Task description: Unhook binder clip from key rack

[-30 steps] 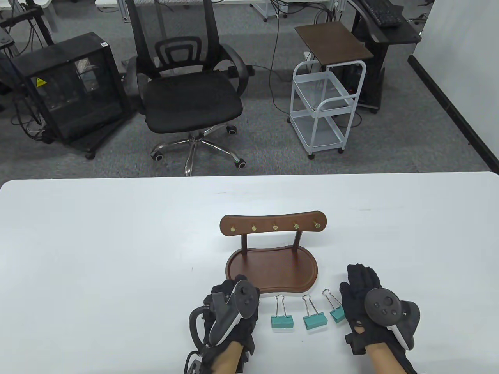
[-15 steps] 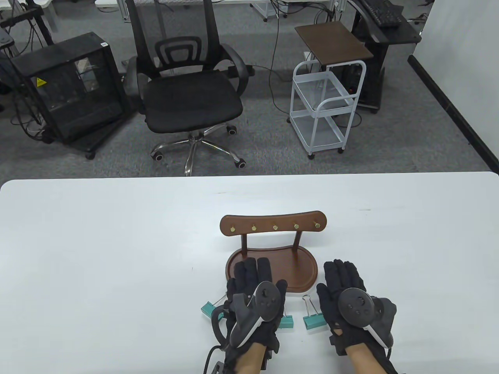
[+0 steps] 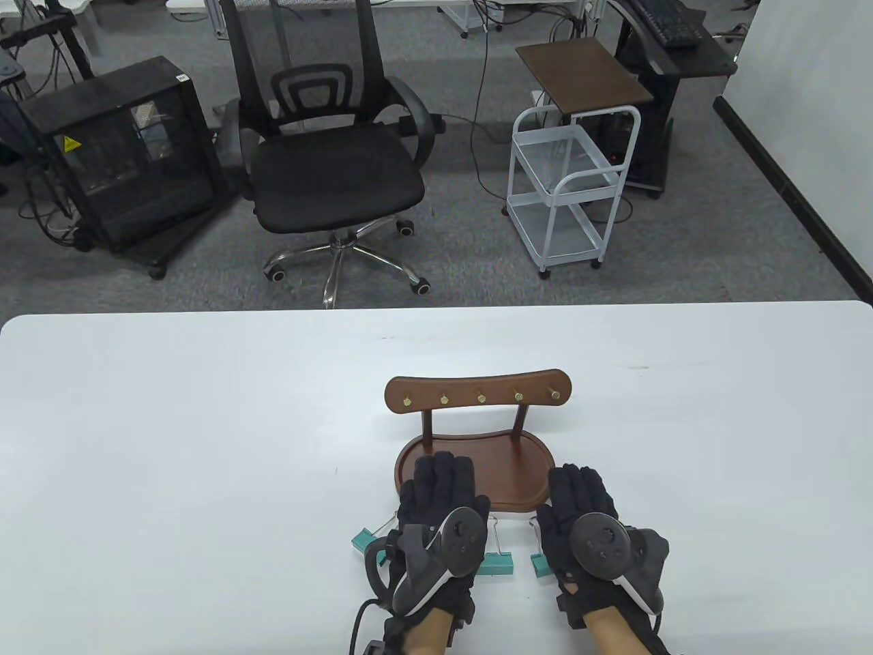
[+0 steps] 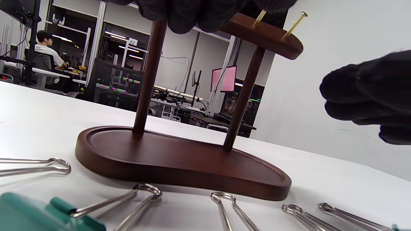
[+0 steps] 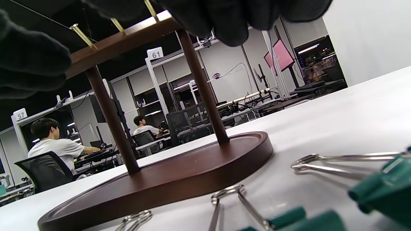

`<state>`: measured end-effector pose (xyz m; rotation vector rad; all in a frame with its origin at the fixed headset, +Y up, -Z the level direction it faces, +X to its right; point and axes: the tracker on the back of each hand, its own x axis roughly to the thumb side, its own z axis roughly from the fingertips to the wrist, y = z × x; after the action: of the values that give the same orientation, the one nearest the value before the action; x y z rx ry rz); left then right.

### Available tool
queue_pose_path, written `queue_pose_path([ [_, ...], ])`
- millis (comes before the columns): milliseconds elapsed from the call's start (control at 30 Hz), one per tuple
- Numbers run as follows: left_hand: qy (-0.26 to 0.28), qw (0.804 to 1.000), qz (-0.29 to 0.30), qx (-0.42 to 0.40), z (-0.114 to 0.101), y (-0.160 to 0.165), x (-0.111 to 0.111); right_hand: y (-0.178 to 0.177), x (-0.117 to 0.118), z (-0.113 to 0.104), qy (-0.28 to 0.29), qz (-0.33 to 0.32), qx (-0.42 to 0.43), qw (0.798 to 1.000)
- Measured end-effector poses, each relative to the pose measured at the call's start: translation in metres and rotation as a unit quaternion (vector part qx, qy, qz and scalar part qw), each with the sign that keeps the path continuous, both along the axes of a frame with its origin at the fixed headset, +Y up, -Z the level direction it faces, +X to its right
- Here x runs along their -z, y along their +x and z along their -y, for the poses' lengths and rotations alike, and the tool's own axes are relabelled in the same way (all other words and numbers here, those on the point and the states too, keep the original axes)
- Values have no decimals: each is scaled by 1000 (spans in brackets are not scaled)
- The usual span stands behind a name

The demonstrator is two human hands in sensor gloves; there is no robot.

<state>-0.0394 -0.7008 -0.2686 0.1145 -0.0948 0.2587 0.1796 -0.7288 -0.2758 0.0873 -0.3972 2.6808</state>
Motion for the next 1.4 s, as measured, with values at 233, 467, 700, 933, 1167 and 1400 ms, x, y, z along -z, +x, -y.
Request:
queue_pose_path([
  [233, 2, 1000, -2, -4, 2, -4, 1, 2, -1, 2, 5, -4, 3, 1000],
  [467, -3, 1000, 1, -4, 2, -4, 1, -1, -1, 3, 3, -10, -3, 1000],
  [700, -8, 1000, 2, -3, 3, -4, 0, -3, -2, 4, 0, -15, -9, 1000],
  [933, -2, 1000, 0, -7, 3, -7, -1, -3, -2, 5, -3, -15, -9, 1000],
  [1167, -2, 1000, -2, -4, 3, -9, -2, -3, -3, 5, -4, -14, 0, 1000],
  [1400, -7, 1000, -2, 0, 6, -9, -2, -1, -2, 5, -3, -11, 3, 1000],
])
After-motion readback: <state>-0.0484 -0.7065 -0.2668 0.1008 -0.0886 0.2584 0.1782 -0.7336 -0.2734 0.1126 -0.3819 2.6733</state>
